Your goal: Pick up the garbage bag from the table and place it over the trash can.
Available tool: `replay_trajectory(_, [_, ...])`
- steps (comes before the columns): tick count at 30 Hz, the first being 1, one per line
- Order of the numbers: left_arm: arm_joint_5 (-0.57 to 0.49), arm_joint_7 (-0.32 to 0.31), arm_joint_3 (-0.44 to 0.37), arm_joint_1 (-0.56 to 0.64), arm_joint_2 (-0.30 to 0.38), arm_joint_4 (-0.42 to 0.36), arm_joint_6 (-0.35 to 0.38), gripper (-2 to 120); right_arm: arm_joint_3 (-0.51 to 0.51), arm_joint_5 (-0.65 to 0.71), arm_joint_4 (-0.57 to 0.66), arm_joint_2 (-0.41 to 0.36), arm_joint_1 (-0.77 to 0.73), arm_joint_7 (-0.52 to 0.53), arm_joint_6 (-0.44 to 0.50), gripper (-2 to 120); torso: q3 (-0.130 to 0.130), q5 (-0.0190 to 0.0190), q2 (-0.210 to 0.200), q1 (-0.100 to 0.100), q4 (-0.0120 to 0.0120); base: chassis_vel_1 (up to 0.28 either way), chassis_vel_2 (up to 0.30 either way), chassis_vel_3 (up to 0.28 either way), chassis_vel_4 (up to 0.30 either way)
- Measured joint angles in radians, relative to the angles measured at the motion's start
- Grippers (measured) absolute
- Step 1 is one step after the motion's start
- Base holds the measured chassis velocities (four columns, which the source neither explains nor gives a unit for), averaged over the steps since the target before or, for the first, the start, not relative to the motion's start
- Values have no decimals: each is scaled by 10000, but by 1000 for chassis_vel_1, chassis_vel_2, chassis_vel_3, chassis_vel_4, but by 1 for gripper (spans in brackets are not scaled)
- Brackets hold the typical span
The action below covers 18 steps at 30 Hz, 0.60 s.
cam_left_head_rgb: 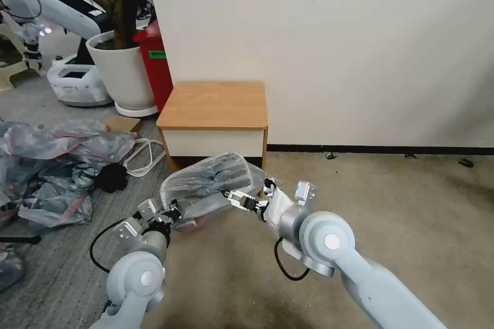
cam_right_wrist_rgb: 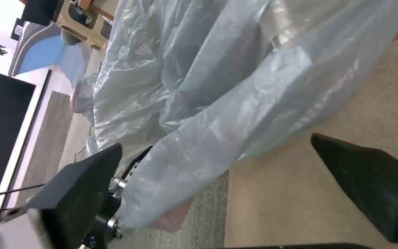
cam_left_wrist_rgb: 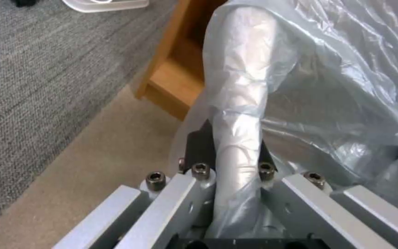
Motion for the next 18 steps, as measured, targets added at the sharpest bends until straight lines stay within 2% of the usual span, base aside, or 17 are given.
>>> replay_trajectory(4, [3,1,-1,-8,4,34,-3,3,16,2,-46,42,4,0,2,90,0,0,0,0,0,0,0,0,0])
replay_trajectory(5, [3,1,-1,-8,4,34,-3,3,16,2,-46,42,4,0,2,90,0,0,0,0,0,0,0,0,0])
replay_trajectory(6, [4,1,-2,-19,5,45,-5,3,30,2,-58,74,4,-1,4,80,0,0,0,0,0,0,0,0,0])
replay_trajectory(8, [10,2,-1,-40,8,65,-7,3,41,-1,-68,86,-9,-6,4,71,0,0,0,0,0,0,0,0,0])
replay_trajectory(11, [19,2,-2,-53,16,79,-8,3,52,-4,-69,61,-32,-21,4,65,0,0,0,0,0,0,0,0,0])
replay_trajectory(13, [24,2,-9,-60,31,101,-13,3,84,-9,-28,-2,-66,-50,-3,53,0,0,0,0,0,0,0,0,0])
replay_trajectory(15, [24,2,-9,-61,31,105,-14,3,87,-10,-18,-5,-70,-55,-5,52,0,0,0,0,0,0,0,0,0])
replay_trajectory(16, [27,2,-9,-66,27,109,-15,3,93,-14,-6,-2,-83,-66,-8,43,0,0,0,0,0,0,0,0,0])
replay_trajectory(18, [29,2,-8,-70,20,110,-16,3,94,-18,-2,4,-90,-68,-9,39,0,0,0,0,0,0,0,0,0])
